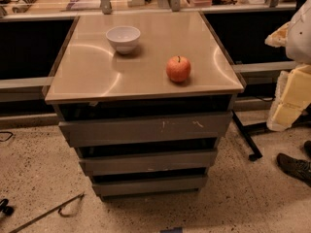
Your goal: Open top drawer
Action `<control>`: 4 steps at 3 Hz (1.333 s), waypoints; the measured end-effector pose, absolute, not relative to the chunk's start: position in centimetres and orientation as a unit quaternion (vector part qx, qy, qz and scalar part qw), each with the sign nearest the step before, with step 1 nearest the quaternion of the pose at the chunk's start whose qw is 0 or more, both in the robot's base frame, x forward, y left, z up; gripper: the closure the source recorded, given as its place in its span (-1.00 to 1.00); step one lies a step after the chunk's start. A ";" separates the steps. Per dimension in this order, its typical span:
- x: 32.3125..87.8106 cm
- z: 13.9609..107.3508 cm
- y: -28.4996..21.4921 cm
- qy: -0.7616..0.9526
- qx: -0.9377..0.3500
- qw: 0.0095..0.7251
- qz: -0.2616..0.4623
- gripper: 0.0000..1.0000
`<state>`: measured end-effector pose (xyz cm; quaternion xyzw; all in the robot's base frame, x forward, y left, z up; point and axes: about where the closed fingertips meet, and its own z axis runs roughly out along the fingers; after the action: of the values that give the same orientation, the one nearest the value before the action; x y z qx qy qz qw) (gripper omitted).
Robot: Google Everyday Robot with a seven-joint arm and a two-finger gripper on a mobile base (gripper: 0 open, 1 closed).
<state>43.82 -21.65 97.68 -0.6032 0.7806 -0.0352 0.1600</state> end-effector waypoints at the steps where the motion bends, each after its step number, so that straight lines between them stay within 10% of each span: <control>1: 43.9 97.5 -21.6 0.780 -0.603 0.163 -0.035 -1.00; 4: 45.9 88.4 -19.7 0.770 -0.614 0.174 0.008 -1.00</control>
Offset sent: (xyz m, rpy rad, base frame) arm 0.0166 0.0114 -0.0526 0.0679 -0.0076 0.0276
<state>45.92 -19.66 88.41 -0.6135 0.7702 0.0081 0.1741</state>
